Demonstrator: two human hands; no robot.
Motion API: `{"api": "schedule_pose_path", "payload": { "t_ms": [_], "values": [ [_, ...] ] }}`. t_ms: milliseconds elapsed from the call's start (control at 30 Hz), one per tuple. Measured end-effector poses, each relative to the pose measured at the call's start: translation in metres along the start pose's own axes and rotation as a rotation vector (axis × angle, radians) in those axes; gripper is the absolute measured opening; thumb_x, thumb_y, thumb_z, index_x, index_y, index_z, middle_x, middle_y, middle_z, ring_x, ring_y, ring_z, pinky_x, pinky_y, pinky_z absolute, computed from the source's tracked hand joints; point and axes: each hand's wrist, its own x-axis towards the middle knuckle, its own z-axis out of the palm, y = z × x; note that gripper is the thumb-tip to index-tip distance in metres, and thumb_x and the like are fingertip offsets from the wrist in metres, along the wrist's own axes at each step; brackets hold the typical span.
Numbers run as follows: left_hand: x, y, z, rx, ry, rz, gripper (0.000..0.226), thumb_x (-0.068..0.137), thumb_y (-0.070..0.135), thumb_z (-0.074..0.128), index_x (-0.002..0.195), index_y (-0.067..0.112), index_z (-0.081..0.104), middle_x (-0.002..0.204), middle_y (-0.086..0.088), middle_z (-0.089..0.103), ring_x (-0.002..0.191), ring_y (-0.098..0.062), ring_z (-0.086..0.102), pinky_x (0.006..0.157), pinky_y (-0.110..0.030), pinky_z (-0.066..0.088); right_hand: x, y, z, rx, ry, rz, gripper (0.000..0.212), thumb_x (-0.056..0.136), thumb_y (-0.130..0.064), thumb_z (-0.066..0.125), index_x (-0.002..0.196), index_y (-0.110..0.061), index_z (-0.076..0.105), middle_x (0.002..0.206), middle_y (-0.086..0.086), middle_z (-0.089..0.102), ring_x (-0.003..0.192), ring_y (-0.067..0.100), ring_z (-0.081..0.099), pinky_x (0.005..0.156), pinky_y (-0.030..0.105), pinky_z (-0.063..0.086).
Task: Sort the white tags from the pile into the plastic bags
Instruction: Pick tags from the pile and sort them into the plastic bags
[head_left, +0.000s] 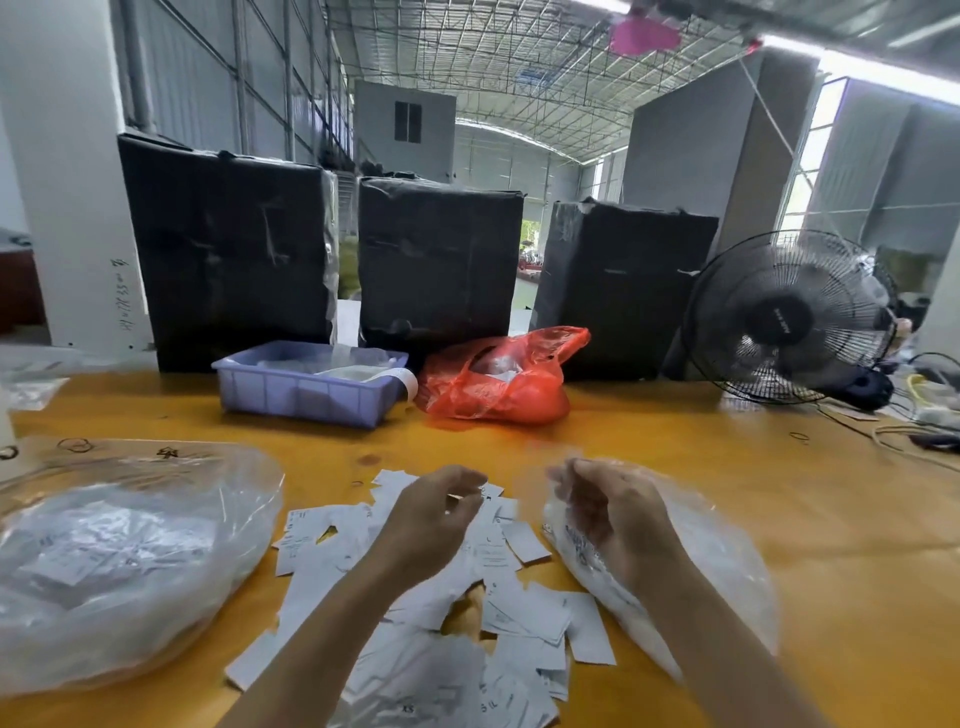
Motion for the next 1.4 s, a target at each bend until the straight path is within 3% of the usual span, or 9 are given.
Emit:
{"api": "schedule_pose_path", "payload": {
  "t_ms": [100, 167, 367, 533, 633, 733, 1067, 1233, 1400],
  "values": [
    [-0.002, 0.01, -0.003, -0.474, -0.061, -0.233, 0.04, 0.091, 0.047, 0.046, 0.103, 0.013, 0.065, 0.103, -0.008, 0.069, 0.088, -0.019, 0.067, 0.08, -0.034, 0.053, -0.003, 0.012, 0.024, 0.051, -0.189, 0.147, 0.02, 0.092, -0.007, 0.052, 0.083, 0.004, 0.066, 0.062, 0.008, 0.066, 0.047, 0.01, 0.056, 0.042, 0.019, 0.042],
    [-0.002, 0.011, -0.009, -0.622, -0.132, -0.339, 0.055, 0.082, 0.058, 0.046, 0.1, 0.011, 0.067, 0.095, -0.007, 0.073, 0.086, -0.022, 0.071, 0.073, -0.033, 0.057, -0.005, 0.021, 0.036, 0.026, -0.246, 0.175, 0.019, 0.092, -0.005, 0.052, 0.081, 0.001, 0.066, 0.061, 0.007, 0.065, 0.046, 0.01, 0.053, 0.043, 0.019, 0.041],
    [-0.001, -0.006, -0.011, -0.629, -0.034, -0.332, 0.016, 0.089, 0.014, 0.065, 0.085, 0.001, 0.072, 0.071, -0.007, 0.07, 0.061, -0.011, 0.066, 0.062, -0.02, 0.053, -0.006, 0.03, 0.046, -0.004, -0.274, 0.176, 0.02, 0.095, -0.009, 0.051, 0.086, -0.001, 0.067, 0.067, 0.009, 0.067, 0.055, 0.013, 0.062, 0.049, 0.02, 0.048],
    [-0.001, -0.01, -0.01, -0.433, 0.125, -0.294, 0.014, 0.083, 0.015, 0.072, 0.072, 0.006, 0.074, 0.069, -0.009, 0.071, 0.061, -0.011, 0.063, 0.062, -0.022, 0.052, -0.01, 0.035, 0.046, -0.072, -0.288, 0.264, 0.057, 0.081, -0.056, 0.055, 0.106, -0.005, 0.063, 0.095, 0.013, 0.072, 0.08, 0.024, 0.071, 0.066, 0.034, 0.057],
    [-0.001, -0.01, -0.011, -0.448, 0.155, -0.308, 0.015, 0.083, 0.014, 0.072, 0.073, 0.003, 0.071, 0.064, -0.005, 0.071, 0.06, -0.012, 0.065, 0.059, -0.02, 0.053, -0.012, 0.036, 0.045, -0.26, -0.304, 0.144, 0.028, 0.082, -0.031, 0.07, 0.095, -0.006, 0.067, 0.092, 0.014, 0.07, 0.075, 0.019, 0.069, 0.069, 0.03, 0.058],
    [0.0, -0.008, -0.014, -0.568, 0.122, -0.358, 0.017, 0.087, 0.014, 0.066, 0.079, 0.0, 0.069, 0.068, -0.005, 0.072, 0.06, -0.014, 0.068, 0.054, -0.019, 0.053, -0.013, 0.037, 0.044, -0.157, -0.268, 0.142, 0.006, 0.088, 0.0, 0.06, 0.086, 0.002, 0.066, 0.073, 0.014, 0.068, 0.06, 0.017, 0.064, 0.06, 0.024, 0.056],
    [-0.003, -0.019, -0.007, -0.602, 0.062, -0.382, 0.014, 0.087, 0.01, 0.066, 0.076, 0.003, 0.07, 0.072, -0.011, 0.073, 0.057, -0.013, 0.068, 0.054, -0.019, 0.053, -0.009, 0.05, 0.035, -0.117, -0.205, 0.15, 0.008, 0.088, 0.0, 0.06, 0.083, 0.005, 0.065, 0.065, 0.014, 0.065, 0.052, 0.016, 0.061, 0.053, 0.021, 0.053],
    [-0.005, -0.034, 0.002, -0.477, 0.301, -0.364, 0.016, 0.091, 0.012, 0.062, 0.076, 0.006, 0.065, 0.06, 0.0, 0.07, 0.049, -0.009, 0.063, 0.052, -0.02, 0.052, -0.015, 0.055, 0.042, -0.67, -0.275, -0.062, 0.045, 0.076, -0.05, 0.068, 0.088, -0.007, 0.061, 0.074, 0.009, 0.067, 0.058, 0.012, 0.064, 0.054, 0.025, 0.051],
    [-0.005, -0.044, 0.009, -0.527, 0.366, -0.433, 0.016, 0.092, 0.011, 0.06, 0.078, 0.005, 0.064, 0.067, -0.004, 0.069, 0.046, -0.007, 0.061, 0.047, -0.016, 0.048, -0.027, 0.073, 0.054, -1.152, -0.443, -0.151, 0.066, 0.066, -0.05, 0.079, 0.115, -0.017, 0.049, 0.092, -0.003, 0.063, 0.082, 0.012, 0.064, 0.064, 0.024, 0.046]
  ]
}}
